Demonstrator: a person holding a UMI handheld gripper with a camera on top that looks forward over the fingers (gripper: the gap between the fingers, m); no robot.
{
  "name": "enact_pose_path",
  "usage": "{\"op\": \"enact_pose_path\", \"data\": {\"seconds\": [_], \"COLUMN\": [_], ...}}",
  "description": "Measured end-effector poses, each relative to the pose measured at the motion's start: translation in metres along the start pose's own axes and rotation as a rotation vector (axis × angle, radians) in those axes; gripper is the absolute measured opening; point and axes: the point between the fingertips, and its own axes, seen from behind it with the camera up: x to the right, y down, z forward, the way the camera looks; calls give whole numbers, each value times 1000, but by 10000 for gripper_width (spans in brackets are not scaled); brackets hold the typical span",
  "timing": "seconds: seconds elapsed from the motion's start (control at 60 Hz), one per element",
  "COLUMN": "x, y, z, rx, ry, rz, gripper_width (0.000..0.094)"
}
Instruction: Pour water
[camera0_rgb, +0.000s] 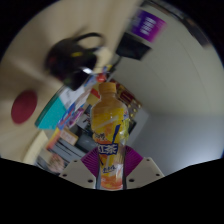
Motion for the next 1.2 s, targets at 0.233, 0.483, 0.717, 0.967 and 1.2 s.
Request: {"op": "enact_pose_path", "data": {"seconds": [0.233,0.483,0.717,0.967,1.2], "x": [-41,-89,-138,-133,-129], "y": [-5,-49,-78,-73,-70], "z": [-14,-26,-27,-29,-48], "rx": [-25,-11,-69,-50,-46], "ry": [-191,-355,-463,-432,-483], "rz": [1520,2289,2253,2174,2193], "gripper_width": [295,294,306,343,842]}}
